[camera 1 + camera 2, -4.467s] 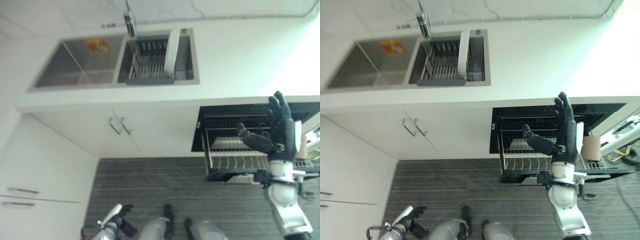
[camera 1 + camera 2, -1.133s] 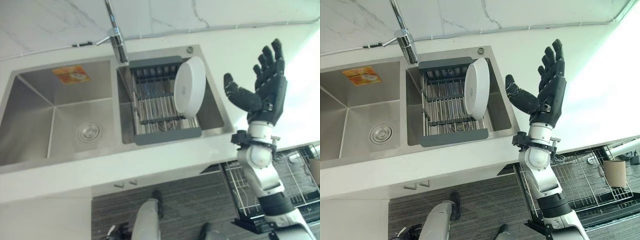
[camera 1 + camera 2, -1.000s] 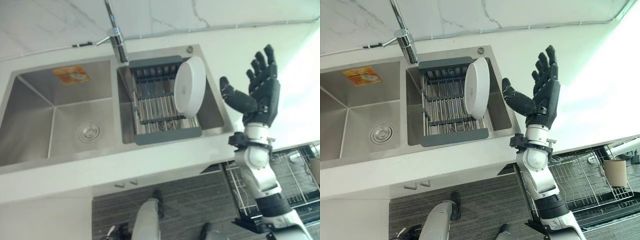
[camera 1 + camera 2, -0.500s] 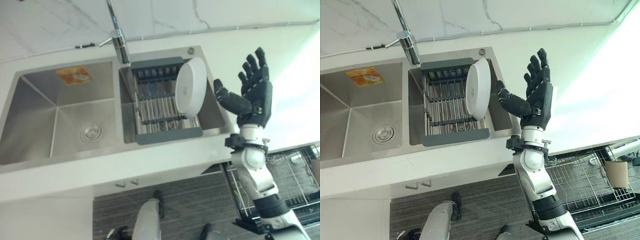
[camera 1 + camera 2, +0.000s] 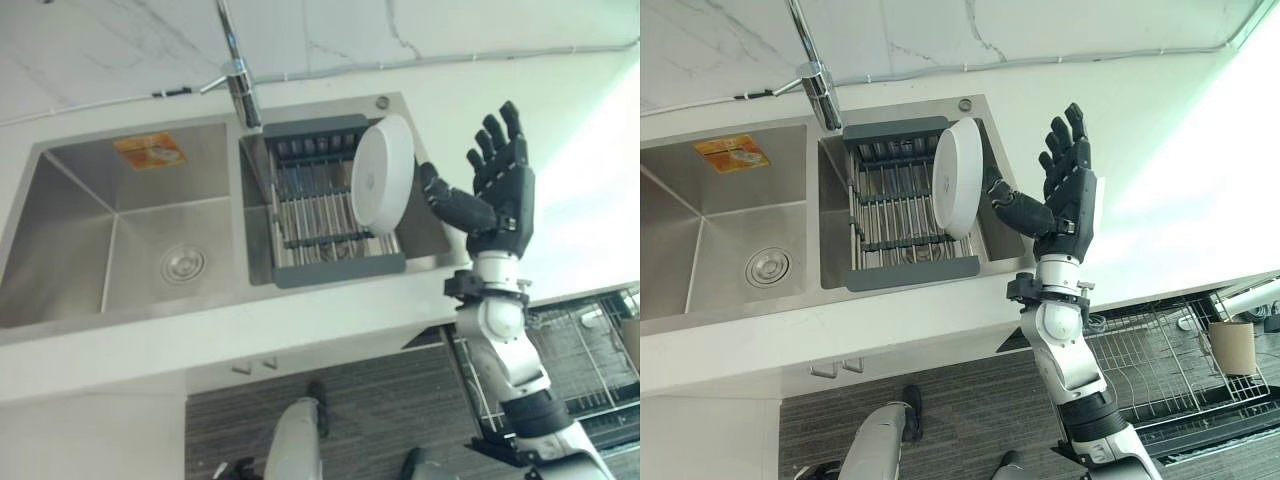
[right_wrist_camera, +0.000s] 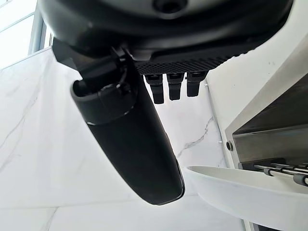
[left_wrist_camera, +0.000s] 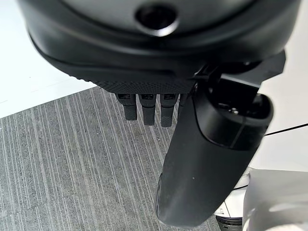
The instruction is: Place the dishes in the dishwasher.
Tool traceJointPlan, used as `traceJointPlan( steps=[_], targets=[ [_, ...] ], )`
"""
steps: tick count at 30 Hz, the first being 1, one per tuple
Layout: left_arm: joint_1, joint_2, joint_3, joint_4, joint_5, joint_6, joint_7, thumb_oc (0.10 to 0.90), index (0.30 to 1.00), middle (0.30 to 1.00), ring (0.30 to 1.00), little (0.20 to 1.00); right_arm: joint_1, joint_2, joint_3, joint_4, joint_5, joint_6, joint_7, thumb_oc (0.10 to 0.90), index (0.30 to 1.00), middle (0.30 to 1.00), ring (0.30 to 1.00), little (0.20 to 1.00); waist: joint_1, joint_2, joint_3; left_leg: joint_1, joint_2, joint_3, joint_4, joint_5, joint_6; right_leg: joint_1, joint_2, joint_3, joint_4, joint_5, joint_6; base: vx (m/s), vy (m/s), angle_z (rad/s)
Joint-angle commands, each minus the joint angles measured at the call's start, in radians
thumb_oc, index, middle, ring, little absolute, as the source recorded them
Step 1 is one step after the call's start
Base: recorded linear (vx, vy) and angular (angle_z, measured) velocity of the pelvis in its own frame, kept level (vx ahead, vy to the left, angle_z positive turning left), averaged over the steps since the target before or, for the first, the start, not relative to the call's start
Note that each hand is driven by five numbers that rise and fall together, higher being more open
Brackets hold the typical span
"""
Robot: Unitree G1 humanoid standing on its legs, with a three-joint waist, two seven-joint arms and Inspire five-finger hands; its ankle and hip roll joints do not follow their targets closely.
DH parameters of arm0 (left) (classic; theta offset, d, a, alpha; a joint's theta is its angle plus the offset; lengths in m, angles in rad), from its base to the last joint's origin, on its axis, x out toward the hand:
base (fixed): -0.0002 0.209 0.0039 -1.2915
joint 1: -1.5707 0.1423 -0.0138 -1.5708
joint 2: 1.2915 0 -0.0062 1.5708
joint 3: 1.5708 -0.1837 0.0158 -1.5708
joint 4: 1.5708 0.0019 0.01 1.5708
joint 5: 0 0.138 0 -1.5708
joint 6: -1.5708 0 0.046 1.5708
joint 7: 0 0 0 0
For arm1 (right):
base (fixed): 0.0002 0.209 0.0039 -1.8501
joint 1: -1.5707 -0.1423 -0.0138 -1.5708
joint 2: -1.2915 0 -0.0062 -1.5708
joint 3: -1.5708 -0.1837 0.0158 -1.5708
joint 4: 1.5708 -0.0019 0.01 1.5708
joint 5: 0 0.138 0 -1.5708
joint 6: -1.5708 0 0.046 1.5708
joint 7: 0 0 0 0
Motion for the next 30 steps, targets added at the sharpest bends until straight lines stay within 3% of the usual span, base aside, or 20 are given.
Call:
traceJointPlan(
  steps=[1, 24, 30],
  targets=[
    [0.031, 0.029, -0.031, 0.027, 0.012, 0.01, 0.019, 0.8, 0.9, 0.9, 0.9, 0.9, -0.054, -0.02, -0.014, -0.095, 0.002, -0.072, 0.023, 0.8, 0.9, 0.9, 0.9, 0.9, 0.002, 0.01, -0.044, 0.012, 0.044, -0.075, -0.12, 0.046, -0.103, -0.016, -0.005, 0.005, 0.067, -0.019, 0.002, 0.0, 0.0, 0.0],
    [0.025, 0.034, -0.031, 0.031, 0.009, 0.02, 0.008, 0.8, 0.9, 0.9, 0.9, 0.9, -0.061, 0.005, 0.023, -0.009, 0.027, -0.031, 0.057, 0.8, 0.9, 0.9, 0.9, 0.9, 0.015, 0.012, -0.042, 0.005, 0.044, -0.068, -0.12, 0.05, -0.102, -0.006, -0.007, -0.014, 0.067, -0.022, 0.001, 0.0, 0.0, 0.0],
    [0.014, 0.046, -0.066, 0.012, 0.093, -0.005, 0.026, 0.8, 0.9, 0.9, 0.9, 0.9, -0.077, 0.013, 0.038, 0.023, 0.036, -0.02, 0.072, 0.8, 0.9, 0.9, 0.9, 0.9, 0.019, 0.014, -0.035, 0.0, 0.043, -0.071, -0.12, 0.053, -0.102, -0.006, -0.007, -0.015, 0.067, -0.022, 0.0, 0.0, 0.0, 0.0]
  ],
)
